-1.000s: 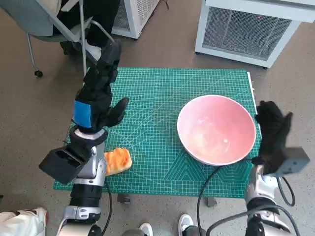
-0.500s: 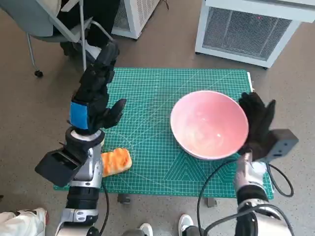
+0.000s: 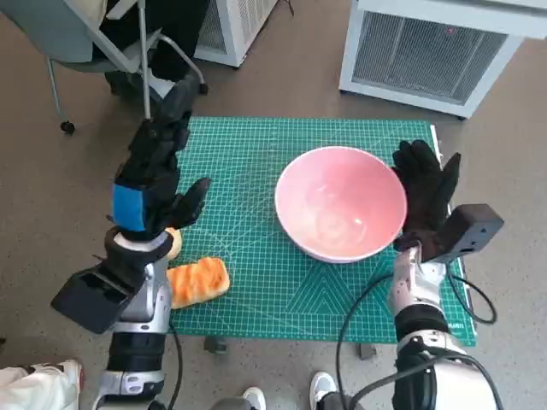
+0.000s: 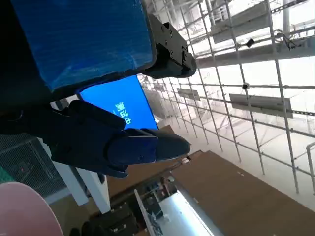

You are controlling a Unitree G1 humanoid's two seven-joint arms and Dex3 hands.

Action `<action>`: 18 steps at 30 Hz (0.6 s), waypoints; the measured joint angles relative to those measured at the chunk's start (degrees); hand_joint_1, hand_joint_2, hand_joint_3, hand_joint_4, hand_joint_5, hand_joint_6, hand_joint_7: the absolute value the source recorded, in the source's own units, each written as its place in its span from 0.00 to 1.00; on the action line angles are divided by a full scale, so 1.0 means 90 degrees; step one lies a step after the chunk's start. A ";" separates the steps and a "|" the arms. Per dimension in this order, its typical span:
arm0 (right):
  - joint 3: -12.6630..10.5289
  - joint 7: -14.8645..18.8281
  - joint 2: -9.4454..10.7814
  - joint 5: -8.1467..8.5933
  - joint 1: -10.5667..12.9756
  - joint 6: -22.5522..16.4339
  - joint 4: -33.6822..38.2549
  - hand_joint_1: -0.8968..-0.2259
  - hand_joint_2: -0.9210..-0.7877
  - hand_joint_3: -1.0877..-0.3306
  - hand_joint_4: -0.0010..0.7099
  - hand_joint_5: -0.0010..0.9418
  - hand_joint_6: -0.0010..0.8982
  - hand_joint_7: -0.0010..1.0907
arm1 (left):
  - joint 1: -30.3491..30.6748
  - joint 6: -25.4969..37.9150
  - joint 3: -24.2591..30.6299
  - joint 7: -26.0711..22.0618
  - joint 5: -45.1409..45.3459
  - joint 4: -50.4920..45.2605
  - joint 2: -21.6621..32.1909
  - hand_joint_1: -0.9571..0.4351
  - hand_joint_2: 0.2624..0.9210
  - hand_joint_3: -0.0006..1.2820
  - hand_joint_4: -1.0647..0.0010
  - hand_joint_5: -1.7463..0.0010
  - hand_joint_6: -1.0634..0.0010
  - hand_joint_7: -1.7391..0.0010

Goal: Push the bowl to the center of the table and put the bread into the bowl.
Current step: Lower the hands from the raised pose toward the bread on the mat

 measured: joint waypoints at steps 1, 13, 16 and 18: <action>0.0004 -0.0017 0.0018 -0.0006 -0.0037 0.0026 0.0009 0.50 0.00 0.32 0.24 0.01 0.07 0.42 | 0.0011 0.0003 0.0002 0.0013 0.0013 -0.0006 0.0005 0.21 1.00 0.29 0.82 1.00 0.65 1.00; 0.0139 -0.0402 0.0122 -0.0225 -0.0490 0.0533 0.0087 0.49 0.00 0.31 0.23 0.00 0.10 0.34 | 0.0139 0.0007 0.0005 0.0138 0.0122 -0.0099 0.0065 0.21 1.00 0.30 0.82 1.00 0.67 1.00; 0.0139 -0.0422 0.0133 -0.0235 -0.0566 0.0636 0.0090 0.48 0.00 0.32 0.23 0.00 0.11 0.34 | 0.0192 0.0021 0.0009 0.0137 0.0121 -0.0181 0.0108 0.22 1.00 0.30 0.82 1.00 0.67 1.00; 0.0140 -0.0424 0.0133 -0.0247 -0.0592 0.0655 0.0089 0.48 0.00 0.32 0.23 0.00 0.11 0.33 | 0.0244 0.0051 0.0016 0.0136 0.0117 -0.0245 0.0148 0.22 1.00 0.30 0.82 1.00 0.67 1.00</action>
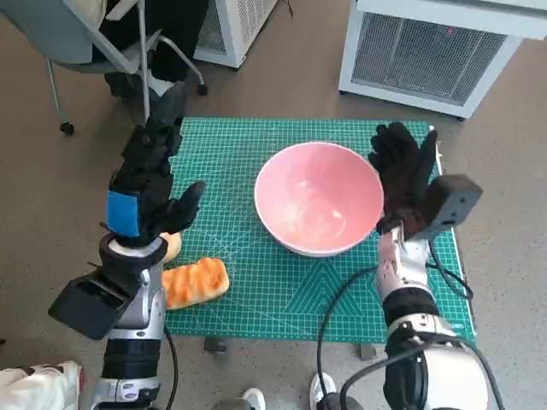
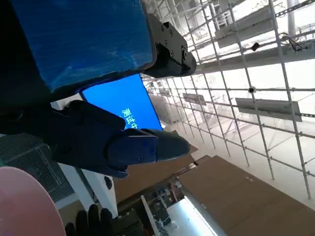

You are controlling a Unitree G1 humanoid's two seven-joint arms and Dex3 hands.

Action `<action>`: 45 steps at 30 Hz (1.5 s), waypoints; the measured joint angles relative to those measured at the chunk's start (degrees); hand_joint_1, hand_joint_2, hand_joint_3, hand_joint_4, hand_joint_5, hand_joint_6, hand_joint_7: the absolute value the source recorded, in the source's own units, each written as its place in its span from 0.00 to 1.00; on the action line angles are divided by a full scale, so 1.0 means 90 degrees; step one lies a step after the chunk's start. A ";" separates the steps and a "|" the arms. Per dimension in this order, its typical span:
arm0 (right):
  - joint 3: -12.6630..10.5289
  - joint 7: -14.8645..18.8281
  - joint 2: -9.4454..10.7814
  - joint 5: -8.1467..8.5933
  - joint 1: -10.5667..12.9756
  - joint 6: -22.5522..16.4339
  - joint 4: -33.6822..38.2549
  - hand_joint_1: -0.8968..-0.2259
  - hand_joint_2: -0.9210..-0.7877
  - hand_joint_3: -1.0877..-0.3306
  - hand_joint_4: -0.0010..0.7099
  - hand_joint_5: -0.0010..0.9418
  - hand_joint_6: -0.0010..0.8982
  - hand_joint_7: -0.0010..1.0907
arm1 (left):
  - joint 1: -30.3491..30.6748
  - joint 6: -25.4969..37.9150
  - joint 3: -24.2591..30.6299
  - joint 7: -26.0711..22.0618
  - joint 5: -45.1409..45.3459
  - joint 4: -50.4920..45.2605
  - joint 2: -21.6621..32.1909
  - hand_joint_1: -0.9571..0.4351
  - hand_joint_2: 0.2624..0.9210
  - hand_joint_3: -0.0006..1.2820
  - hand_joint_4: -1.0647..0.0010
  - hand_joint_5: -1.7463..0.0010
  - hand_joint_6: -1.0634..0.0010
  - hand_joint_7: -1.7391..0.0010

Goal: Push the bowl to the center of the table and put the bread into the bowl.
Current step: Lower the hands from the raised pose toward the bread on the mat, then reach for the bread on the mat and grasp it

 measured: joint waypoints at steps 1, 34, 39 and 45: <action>0.0001 0.0000 -0.0001 -0.0006 -0.0006 -0.0001 -0.0001 0.48 0.00 0.32 0.23 0.00 0.10 0.33 | 0.0041 0.0019 0.0006 -0.0002 -0.0002 -0.0046 0.0032 0.22 1.00 0.30 0.82 1.00 0.67 1.00; 0.1024 0.2541 -0.0414 0.0340 -0.0063 -0.4003 -0.2210 0.49 0.00 0.34 0.34 0.05 0.00 0.59 | 0.2442 0.4118 0.0069 -0.1432 0.2766 -0.3603 0.3311 0.23 1.00 0.11 0.85 1.00 0.70 1.00; 0.1256 0.2927 -0.0487 0.0550 0.0032 -0.4160 -0.2582 0.47 0.00 0.35 0.34 0.05 0.00 0.59 | 0.2465 0.4610 -0.0330 -0.1549 0.3245 -0.3749 0.3351 0.23 1.00 0.08 0.83 1.00 0.71 1.00; 0.1418 0.3013 -0.0559 0.0597 0.0228 -0.4241 -0.2877 0.49 0.00 0.35 0.34 0.05 0.00 0.59 | 0.2459 0.5009 -0.0858 -0.1528 0.3899 -0.3745 0.3285 0.23 1.00 0.05 0.81 0.99 0.70 1.00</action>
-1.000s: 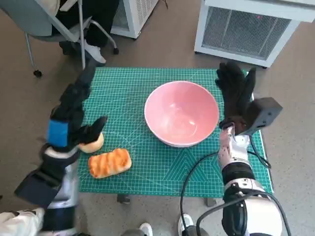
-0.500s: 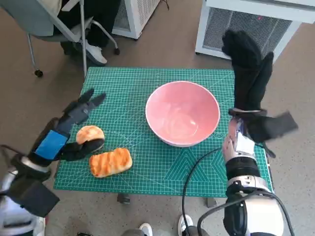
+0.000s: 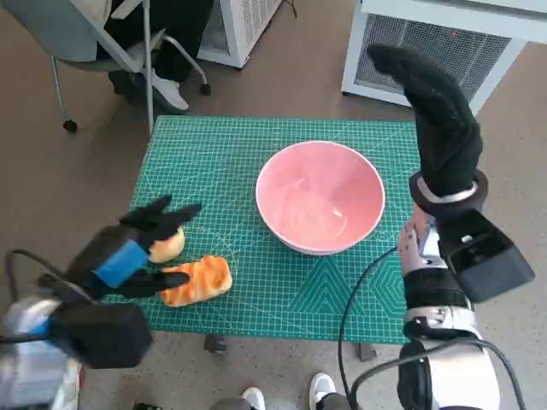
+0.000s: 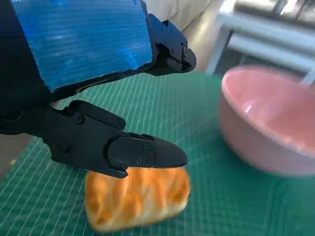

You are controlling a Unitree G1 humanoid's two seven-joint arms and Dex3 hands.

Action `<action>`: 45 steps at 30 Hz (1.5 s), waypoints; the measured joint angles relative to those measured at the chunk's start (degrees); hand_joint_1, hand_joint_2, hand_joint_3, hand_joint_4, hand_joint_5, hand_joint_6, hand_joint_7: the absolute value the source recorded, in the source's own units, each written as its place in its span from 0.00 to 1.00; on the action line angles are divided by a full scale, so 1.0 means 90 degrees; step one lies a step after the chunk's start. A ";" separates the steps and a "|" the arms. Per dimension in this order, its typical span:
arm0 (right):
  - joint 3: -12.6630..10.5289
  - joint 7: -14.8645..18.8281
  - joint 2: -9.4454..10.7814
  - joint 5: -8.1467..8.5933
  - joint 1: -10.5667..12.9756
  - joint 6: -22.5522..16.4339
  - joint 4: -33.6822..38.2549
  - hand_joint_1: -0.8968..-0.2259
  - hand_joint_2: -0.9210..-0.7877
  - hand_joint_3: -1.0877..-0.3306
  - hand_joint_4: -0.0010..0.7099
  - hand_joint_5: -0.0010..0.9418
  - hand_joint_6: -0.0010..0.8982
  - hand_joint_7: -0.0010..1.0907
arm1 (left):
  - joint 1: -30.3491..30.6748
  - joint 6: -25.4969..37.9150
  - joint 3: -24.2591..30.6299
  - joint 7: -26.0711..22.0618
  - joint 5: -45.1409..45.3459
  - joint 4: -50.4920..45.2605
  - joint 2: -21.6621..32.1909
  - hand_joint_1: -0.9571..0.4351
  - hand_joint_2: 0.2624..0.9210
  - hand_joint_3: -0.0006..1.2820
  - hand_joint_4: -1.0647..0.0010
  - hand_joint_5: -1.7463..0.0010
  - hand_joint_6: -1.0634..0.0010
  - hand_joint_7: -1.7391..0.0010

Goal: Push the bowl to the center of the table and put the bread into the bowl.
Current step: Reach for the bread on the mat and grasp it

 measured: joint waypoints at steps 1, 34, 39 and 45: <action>0.0026 -0.0011 -0.0001 -0.0001 0.0036 -0.0010 -0.0051 0.49 0.00 0.34 0.34 0.05 0.00 0.59 | -0.0003 0.0082 -0.0100 0.0004 0.0116 0.0001 -0.0014 0.23 1.00 0.04 0.80 0.99 0.70 1.00; 0.0333 -0.0373 0.0019 0.0001 0.0400 0.0131 -0.0561 0.44 0.00 0.34 0.31 0.07 0.00 0.60 | -0.0449 0.1490 -0.1686 0.0126 0.1841 0.0944 -0.0640 0.22 1.00 0.02 0.64 0.96 0.64 0.97; 0.0339 -0.0399 0.0019 0.0001 0.0411 0.0160 -0.0561 0.45 0.00 0.34 0.31 0.07 0.00 0.60 | -0.0468 0.1508 -0.1777 0.0211 0.1948 0.1064 -0.0726 0.25 0.99 0.01 0.55 0.95 0.70 0.82; 0.0342 -0.0431 0.0020 -0.0003 0.0411 0.0159 -0.0546 0.46 0.00 0.34 0.30 0.08 0.00 0.60 | -0.0435 0.1513 -0.1787 0.0298 0.1960 0.1084 -0.0765 0.29 0.98 0.00 0.48 0.92 0.81 0.58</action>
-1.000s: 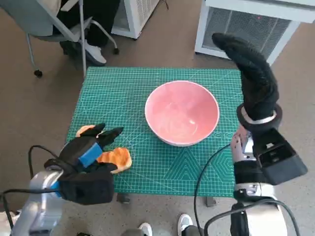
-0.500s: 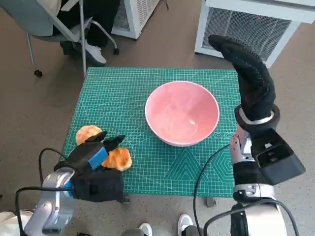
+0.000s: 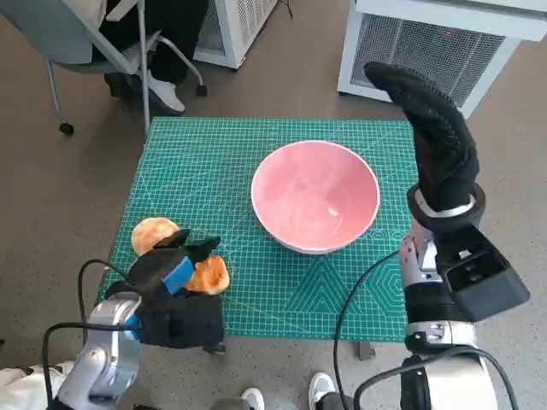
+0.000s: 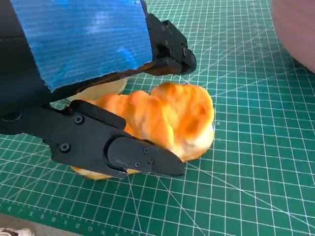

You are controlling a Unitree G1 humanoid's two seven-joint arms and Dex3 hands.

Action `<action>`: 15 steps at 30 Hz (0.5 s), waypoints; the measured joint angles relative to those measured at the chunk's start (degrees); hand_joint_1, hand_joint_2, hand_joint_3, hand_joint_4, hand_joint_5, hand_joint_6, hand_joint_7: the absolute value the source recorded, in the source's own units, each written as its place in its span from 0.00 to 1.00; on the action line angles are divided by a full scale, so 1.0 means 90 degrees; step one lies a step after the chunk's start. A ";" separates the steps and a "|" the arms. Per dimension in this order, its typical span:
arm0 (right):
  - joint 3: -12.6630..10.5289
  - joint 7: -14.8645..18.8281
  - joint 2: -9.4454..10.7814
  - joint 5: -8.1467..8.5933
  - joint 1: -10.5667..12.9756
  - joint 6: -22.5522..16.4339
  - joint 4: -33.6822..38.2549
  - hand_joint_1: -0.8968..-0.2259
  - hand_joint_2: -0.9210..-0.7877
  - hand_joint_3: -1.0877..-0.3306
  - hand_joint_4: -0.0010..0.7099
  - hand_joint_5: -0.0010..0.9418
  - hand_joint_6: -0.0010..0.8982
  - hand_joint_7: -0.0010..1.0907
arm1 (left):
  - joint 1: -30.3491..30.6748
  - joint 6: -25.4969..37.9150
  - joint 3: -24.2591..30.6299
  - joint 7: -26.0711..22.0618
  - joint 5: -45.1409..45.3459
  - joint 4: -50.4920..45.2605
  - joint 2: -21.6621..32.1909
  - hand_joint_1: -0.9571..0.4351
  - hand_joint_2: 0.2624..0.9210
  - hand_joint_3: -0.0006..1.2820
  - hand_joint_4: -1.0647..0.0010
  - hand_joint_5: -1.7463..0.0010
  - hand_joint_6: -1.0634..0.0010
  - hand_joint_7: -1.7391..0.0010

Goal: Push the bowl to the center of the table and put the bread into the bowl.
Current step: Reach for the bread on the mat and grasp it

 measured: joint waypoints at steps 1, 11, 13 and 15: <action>0.0000 -0.0001 0.0000 0.0000 0.0000 0.0000 0.0006 0.46 0.00 0.34 0.30 0.08 0.00 0.60 | 0.0014 0.0000 0.0000 0.0026 0.0000 0.0000 -0.0005 0.30 0.98 0.00 0.48 0.91 0.81 0.56; 0.0000 0.0000 0.0002 0.0013 -0.0001 0.0002 0.0127 0.47 0.00 0.34 0.29 0.08 0.00 0.59 | 0.0060 -0.0227 0.0022 0.0287 -0.0109 0.0194 -0.0057 0.36 0.95 0.00 0.57 0.46 0.71 0.42; 0.0001 0.0000 0.0004 0.0019 -0.0001 0.0002 0.0159 0.48 0.00 0.34 0.29 0.08 0.00 0.59 | 0.0060 -0.0314 0.0026 0.0346 -0.0176 0.0269 -0.0066 0.40 0.93 0.00 0.55 0.35 0.67 0.39; 0.0002 0.0001 0.0005 0.0028 0.0000 0.0002 0.0189 0.49 0.00 0.34 0.29 0.08 0.00 0.59 | 0.0060 -0.0416 0.0046 0.0452 -0.0201 0.0344 -0.0078 0.44 0.93 0.00 0.54 0.28 0.63 0.36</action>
